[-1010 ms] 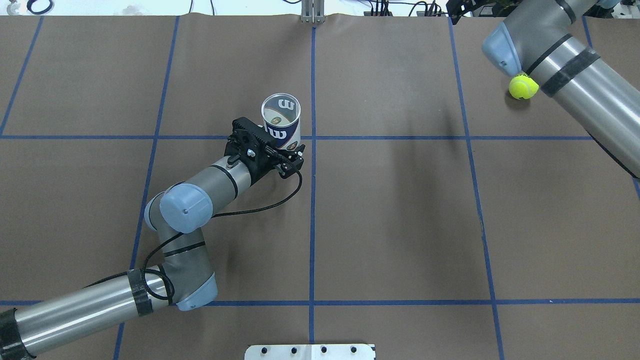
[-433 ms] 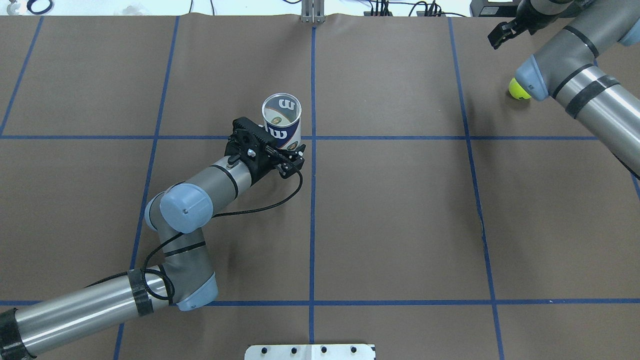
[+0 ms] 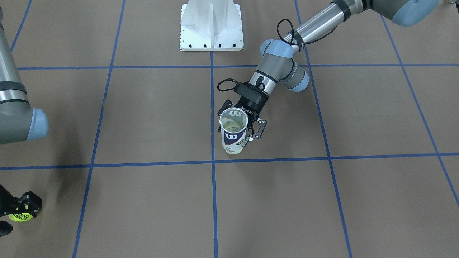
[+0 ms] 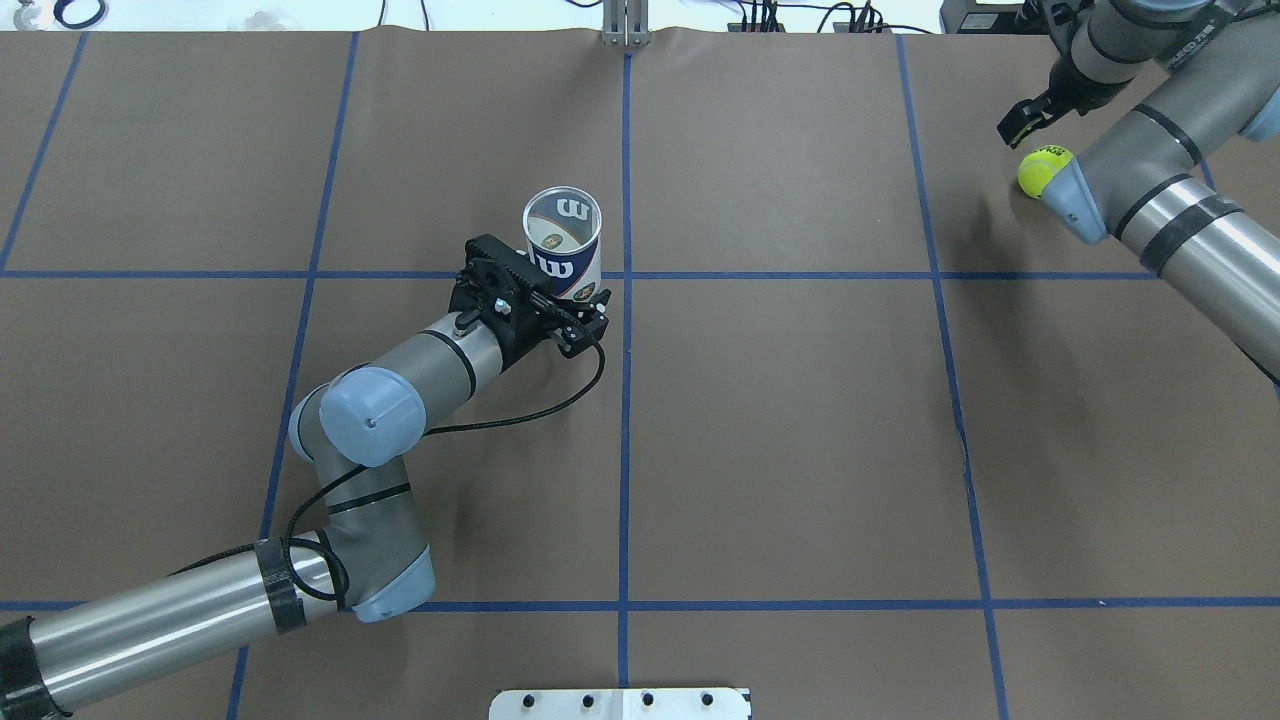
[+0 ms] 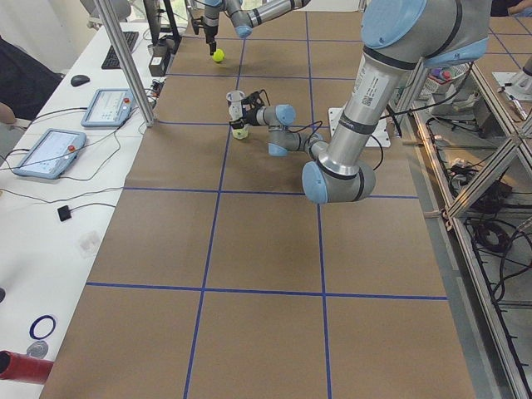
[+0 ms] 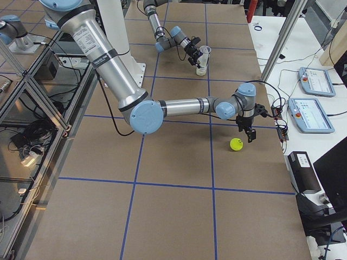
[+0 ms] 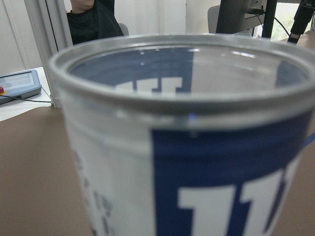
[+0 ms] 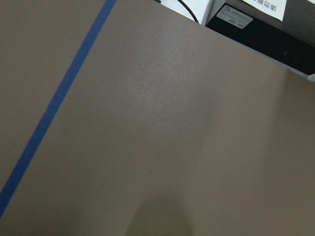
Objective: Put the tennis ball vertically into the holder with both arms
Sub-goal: 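Lower the right gripper onto the remaining yellow ball and grasp it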
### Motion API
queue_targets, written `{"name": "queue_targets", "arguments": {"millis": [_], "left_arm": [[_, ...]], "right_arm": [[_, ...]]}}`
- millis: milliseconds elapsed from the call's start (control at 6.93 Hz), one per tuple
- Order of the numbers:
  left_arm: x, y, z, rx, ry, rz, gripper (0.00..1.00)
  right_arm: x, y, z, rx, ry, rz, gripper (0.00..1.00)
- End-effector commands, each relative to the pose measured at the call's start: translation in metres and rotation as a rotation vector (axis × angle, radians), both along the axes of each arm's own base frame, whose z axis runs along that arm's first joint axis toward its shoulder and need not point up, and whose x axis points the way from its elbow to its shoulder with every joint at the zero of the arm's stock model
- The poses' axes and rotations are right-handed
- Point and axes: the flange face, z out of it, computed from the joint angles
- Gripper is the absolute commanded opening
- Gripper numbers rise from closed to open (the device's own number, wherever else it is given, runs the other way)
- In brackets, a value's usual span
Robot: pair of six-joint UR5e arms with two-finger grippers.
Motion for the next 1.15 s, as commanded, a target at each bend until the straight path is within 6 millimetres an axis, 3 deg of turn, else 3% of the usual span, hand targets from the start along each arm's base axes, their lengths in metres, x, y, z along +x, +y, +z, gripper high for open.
{"name": "queue_targets", "arguments": {"millis": [0,577,722,866,1010], "left_arm": [[-0.001,0.001,0.007,-0.004,-0.01,0.0,0.99],[0.0,0.001,0.005,-0.003,-0.007,0.002,0.99],[0.0,0.001,0.006,-0.004,-0.008,0.002,0.99],[0.0,0.001,0.006,-0.003,-0.009,0.002,0.99],[0.0,0.002,0.006,-0.004,-0.008,0.003,0.99]], "right_arm": [[-0.018,0.011,0.027,-0.035,0.031,-0.028,0.99],[-0.017,0.016,0.039,-0.028,0.051,-0.072,0.99],[-0.013,0.015,0.039,-0.027,0.051,-0.07,0.38],[-0.008,0.013,0.039,-0.011,0.056,-0.09,0.0],[0.004,0.007,0.033,-0.008,0.04,-0.082,0.0]]}}
